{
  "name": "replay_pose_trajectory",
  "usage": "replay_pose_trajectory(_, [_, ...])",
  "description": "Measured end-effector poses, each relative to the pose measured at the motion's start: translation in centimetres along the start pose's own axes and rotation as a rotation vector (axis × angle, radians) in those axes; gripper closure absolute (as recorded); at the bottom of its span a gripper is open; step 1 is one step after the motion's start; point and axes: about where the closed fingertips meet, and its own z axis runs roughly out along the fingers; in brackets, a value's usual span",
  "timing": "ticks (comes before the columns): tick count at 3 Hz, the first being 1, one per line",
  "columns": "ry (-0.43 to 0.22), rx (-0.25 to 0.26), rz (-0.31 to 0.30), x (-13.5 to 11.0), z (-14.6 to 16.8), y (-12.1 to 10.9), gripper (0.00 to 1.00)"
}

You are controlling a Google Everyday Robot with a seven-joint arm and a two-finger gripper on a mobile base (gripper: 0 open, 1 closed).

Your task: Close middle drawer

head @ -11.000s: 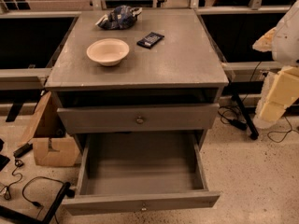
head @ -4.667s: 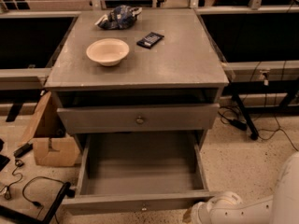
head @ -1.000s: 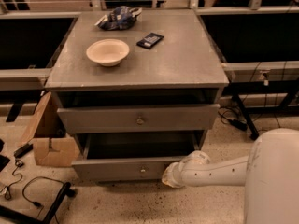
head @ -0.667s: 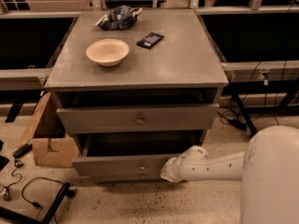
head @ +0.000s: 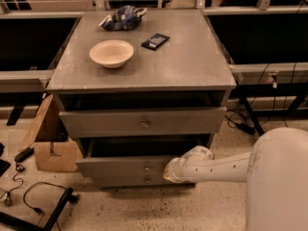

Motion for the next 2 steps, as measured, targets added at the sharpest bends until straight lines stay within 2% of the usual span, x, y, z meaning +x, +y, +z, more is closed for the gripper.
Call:
replay_pose_trajectory(1, [0.002,0.008,-0.006,-0.59,-0.03,-0.98,1.0])
replay_pose_trajectory(2, [0.002,0.008,-0.006,-0.59,-0.03,-0.98,0.83])
